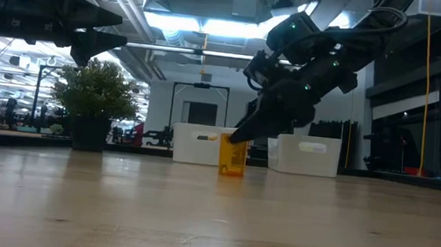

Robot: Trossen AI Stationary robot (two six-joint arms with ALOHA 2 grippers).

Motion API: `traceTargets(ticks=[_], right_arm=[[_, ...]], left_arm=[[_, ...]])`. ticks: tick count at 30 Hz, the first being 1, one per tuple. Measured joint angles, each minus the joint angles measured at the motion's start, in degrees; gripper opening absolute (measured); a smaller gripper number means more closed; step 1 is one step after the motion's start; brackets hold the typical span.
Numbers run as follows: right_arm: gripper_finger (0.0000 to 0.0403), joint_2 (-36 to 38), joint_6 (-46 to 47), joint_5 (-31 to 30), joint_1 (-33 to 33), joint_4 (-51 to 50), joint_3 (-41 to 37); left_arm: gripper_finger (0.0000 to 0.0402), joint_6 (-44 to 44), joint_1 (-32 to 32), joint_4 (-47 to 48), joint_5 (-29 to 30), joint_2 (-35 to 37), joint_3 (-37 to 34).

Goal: Pick and place medicine bottles into bin by pill shape (circle, oval)
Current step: Put the orange pill bottle into the left white bin

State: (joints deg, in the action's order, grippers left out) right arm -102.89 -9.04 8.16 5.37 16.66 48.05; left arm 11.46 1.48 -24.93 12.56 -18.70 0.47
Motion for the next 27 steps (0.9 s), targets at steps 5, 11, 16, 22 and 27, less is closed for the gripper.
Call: traceTargets(ticks=[5, 11, 16, 22, 27], right_arm=[[0.0207, 0.0, 1.5, -0.1, 0.0, 0.4, 0.0], [0.0204, 2.0, 0.4, -1.2, 0.2, -1.2, 2.7], [0.0204, 4.9, -4.9, -3.0, 1.4, -5.6, 9.1], [0.0204, 6.8, -9.7, -8.1, 6.2, -7.9, 17.2], [0.0204, 4.5, -8.9, -1.1, 11.8, -6.6, 21.2]], left_arm=[[0.0255, 0.0, 0.0, 0.0, 0.0, 0.0, 0.0], [0.0255, 0.0, 0.0, 0.0, 0.0, 0.0, 0.0], [0.0255, 0.0, 0.0, 0.0, 0.0, 0.0, 0.0], [0.0255, 0.0, 0.0, 0.0, 0.0, 0.0, 0.0], [0.0255, 0.0, 0.0, 0.0, 0.0, 0.0, 0.0]])
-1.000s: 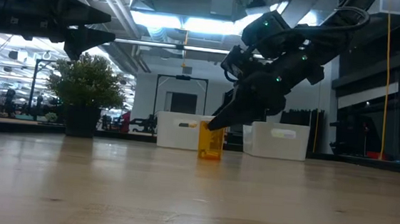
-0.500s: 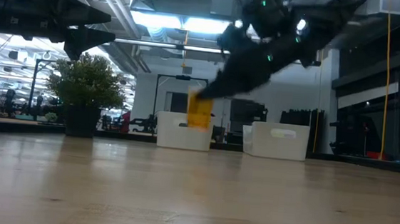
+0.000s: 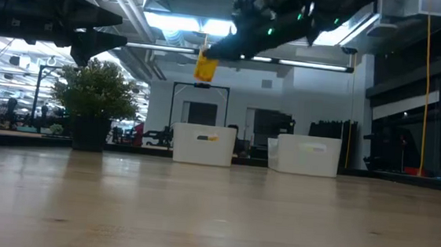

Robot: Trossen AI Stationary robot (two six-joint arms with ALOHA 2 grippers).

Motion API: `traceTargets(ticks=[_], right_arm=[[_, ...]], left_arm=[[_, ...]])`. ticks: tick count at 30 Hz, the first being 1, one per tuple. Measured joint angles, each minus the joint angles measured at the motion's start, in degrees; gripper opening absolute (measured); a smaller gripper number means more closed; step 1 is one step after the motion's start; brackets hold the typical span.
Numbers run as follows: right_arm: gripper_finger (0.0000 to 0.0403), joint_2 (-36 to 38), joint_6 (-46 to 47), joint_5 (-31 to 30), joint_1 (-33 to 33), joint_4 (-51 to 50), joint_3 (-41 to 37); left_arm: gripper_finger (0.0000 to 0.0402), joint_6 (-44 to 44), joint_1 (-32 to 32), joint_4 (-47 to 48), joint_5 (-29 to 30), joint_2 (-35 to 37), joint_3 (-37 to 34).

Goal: Pick and place medicine bottles into bin by pill shape (circle, oval)
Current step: Put the orange pill bottle into the left white bin

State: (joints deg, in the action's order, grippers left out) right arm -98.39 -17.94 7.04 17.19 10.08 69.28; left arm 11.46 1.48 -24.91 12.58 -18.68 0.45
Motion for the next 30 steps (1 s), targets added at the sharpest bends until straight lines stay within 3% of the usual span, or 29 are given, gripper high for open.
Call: traceTargets(ticks=[9, 15, 30], right_arm=[[0.0204, -10.3, 2.8, 3.8, 7.8, 5.5, 0.0], [0.0204, -13.3, 5.7, 10.5, 10.5, 5.3, 0.0], [0.0208, -17.2, 5.7, 10.7, 11.0, 5.9, 0.0]], left_arm=[[0.0255, 0.0, 0.0, 0.0, 0.0, 0.0, 0.0], [0.0255, 0.0, 0.0, 0.0, 0.0, 0.0, 0.0], [0.0255, 0.0, 0.0, 0.0, 0.0, 0.0, 0.0]])
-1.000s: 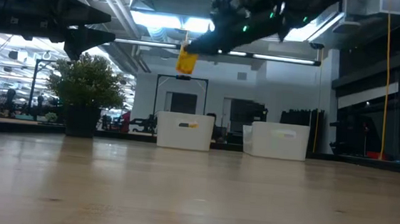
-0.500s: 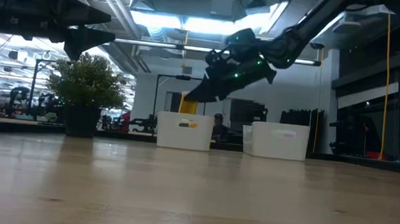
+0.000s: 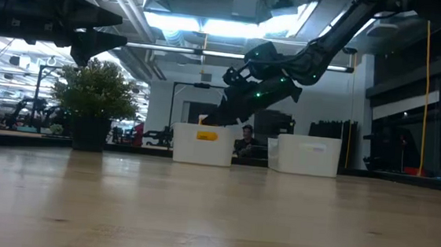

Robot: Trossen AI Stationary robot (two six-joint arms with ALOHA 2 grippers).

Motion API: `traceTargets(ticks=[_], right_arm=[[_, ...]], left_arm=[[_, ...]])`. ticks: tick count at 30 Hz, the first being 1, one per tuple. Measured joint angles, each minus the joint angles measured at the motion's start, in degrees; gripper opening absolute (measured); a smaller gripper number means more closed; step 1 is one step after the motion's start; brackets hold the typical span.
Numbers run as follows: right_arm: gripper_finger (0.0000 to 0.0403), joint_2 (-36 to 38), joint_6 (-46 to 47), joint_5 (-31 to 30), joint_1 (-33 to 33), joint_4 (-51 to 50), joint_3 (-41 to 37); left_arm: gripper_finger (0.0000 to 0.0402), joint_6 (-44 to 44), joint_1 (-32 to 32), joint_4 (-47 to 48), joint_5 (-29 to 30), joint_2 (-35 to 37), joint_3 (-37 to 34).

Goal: Pick and place medicine bottles into bin by pill shape (circle, oval)
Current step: Put the orange pill bottle into the left white bin, then return to Home Position

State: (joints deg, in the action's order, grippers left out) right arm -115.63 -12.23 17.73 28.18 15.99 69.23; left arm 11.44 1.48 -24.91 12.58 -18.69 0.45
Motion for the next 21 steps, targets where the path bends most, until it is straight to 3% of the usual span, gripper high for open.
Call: traceTargets(ticks=[10, 21], right_arm=[[0.0275, 0.0, 0.0, -0.1, 0.0, -0.4, 0.0], [0.0282, 2.6, 2.1, -0.4, 0.0, 0.3, 0.8]], left_arm=[[0.0255, 0.0, 0.0, 0.0, 0.0, 0.0, 0.0], [0.0255, 0.0, 0.0, 0.0, 0.0, 0.0, 0.0]])
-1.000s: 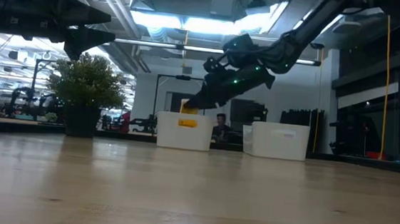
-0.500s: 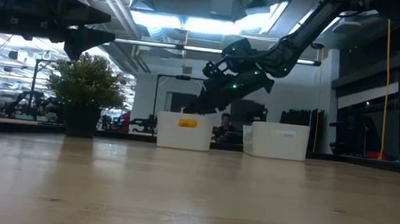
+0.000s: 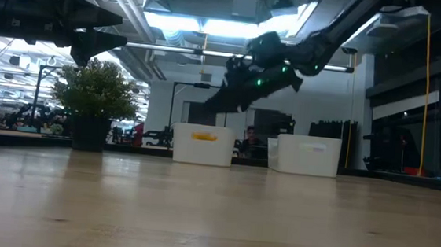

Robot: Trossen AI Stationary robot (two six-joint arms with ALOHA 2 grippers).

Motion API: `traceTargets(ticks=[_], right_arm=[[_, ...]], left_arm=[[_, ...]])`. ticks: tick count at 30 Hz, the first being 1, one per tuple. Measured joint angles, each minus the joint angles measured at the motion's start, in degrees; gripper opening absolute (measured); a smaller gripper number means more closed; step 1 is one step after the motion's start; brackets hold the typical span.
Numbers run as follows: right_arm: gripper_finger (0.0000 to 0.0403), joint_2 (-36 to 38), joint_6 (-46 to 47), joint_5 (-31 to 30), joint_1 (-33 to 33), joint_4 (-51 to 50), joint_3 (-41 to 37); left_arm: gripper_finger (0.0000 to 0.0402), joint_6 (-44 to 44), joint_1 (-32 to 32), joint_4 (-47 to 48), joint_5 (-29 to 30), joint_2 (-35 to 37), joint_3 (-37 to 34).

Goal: Pick and place medicine bottles into bin by pill shape (circle, oval)
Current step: Return to Home Position

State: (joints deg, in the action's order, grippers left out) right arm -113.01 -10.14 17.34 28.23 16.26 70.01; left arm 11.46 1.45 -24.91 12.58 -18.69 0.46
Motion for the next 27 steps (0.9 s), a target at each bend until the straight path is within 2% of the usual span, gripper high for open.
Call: traceTargets(ticks=[4, 9, 16, 21, 27], right_arm=[[0.0282, 5.0, 7.9, -0.5, 0.0, -3.0, 0.2], [0.0279, 14.5, 15.8, 0.0, -0.6, -15.1, 0.3], [0.0279, 28.3, 12.3, 2.5, -5.8, -33.0, -0.1], [0.0278, 33.7, 13.2, 2.1, -9.2, -37.4, -0.2], [0.0278, 35.3, 12.7, 2.0, -12.7, -39.8, -0.2]], left_arm=[[0.0255, 0.0, 0.0, 0.0, 0.0, 0.0, 0.0], [0.0255, 0.0, 0.0, 0.0, 0.0, 0.0, 0.0], [0.0255, 0.0, 0.0, 0.0, 0.0, 0.0, 0.0], [0.0255, 0.0, 0.0, 0.0, 0.0, 0.0, 0.0], [0.0255, 0.0, 0.0, 0.0, 0.0, 0.0, 0.0]])
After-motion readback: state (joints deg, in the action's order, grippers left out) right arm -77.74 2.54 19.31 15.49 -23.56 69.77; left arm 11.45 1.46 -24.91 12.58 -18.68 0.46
